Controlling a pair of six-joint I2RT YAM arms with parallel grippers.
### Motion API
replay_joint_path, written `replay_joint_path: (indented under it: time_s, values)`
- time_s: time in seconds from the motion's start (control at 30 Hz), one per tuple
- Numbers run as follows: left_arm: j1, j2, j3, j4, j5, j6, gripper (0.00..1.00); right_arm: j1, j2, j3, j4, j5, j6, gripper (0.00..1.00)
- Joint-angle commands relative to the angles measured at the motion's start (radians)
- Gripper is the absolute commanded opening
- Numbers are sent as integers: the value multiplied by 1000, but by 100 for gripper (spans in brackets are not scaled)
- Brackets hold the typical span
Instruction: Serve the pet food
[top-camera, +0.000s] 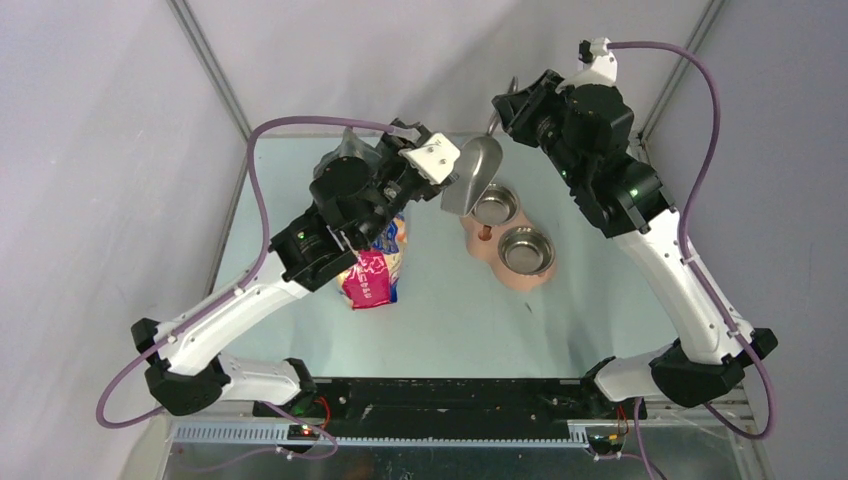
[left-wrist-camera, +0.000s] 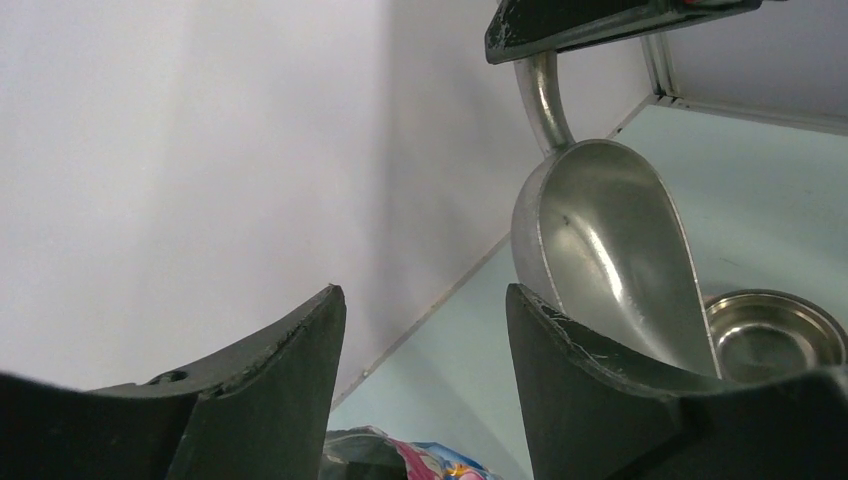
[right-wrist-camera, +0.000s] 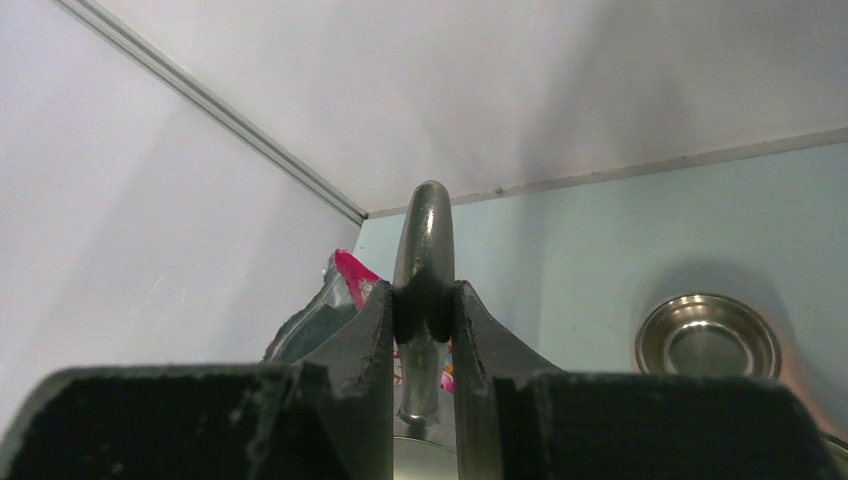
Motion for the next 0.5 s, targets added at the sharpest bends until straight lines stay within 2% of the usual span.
replay_joint_path:
  time_s: [0.0,0.17,0.47]
  values:
    - [-7,4,42,29,-6,-52,67,7,15,60,46,38,53,0]
    - [-7,-13,38,0,11,-135,65,-3,43,68,51,45,58,0]
    - [-7,26,29,-19,-73,-85,60,2,58,85,48,-26,122,0]
